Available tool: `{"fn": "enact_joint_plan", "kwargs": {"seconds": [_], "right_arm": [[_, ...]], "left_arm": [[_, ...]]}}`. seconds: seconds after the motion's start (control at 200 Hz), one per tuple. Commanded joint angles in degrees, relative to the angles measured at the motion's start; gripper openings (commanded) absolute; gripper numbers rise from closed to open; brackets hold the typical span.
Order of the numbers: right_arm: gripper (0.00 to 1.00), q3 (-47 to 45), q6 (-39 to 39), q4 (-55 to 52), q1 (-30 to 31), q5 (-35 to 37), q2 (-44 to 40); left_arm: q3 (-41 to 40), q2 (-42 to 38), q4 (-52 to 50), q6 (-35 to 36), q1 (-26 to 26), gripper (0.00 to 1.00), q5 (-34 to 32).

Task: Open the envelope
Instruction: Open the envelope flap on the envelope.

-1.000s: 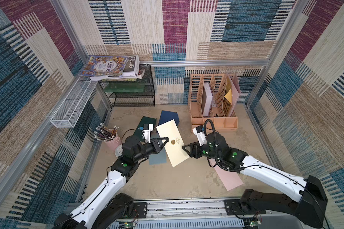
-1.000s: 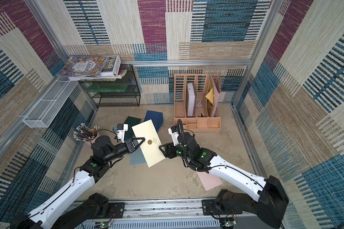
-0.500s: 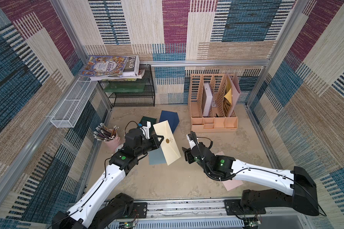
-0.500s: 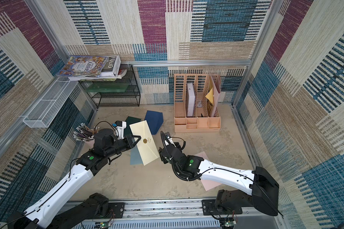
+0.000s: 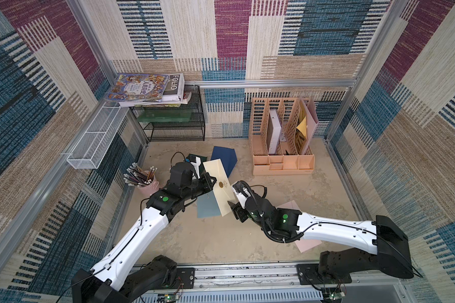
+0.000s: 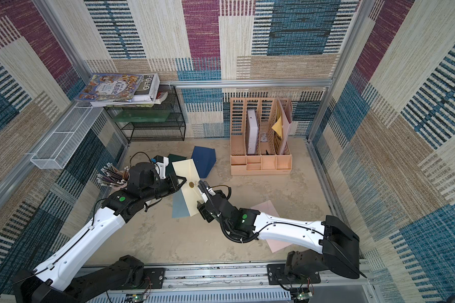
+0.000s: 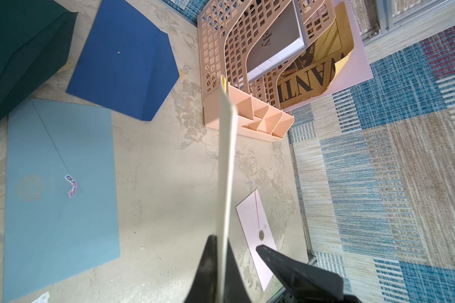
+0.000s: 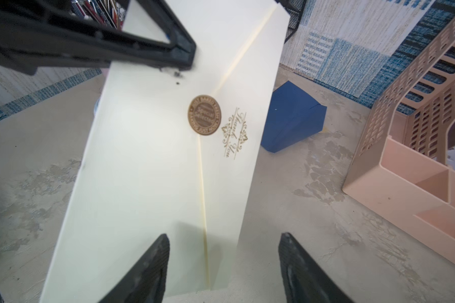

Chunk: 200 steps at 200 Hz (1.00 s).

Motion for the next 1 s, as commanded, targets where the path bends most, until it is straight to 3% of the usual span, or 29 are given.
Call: {"fn": "enact_joint_plan", "kwargs": {"seconds": [0.0, 0.391, 0.996], "right_arm": [[0.67, 0.7, -1.3, 0.9, 0.6, 0.1, 0.7], [0.67, 5.9, -0.2, -4.8, 1.0, 12.2, 9.5], [0.66, 11.7, -1.4, -5.4, -1.3, 15.0, 14.7]], "left_arm": [[1.0, 0.6, -1.2, 0.1, -0.1, 0.00, -0.2], [2.3, -0.1, -3.5, -1.2, -1.1, 0.00, -0.3], [2.3, 2.9, -5.2, -3.0, -5.0, 0.00, -1.1]]}}
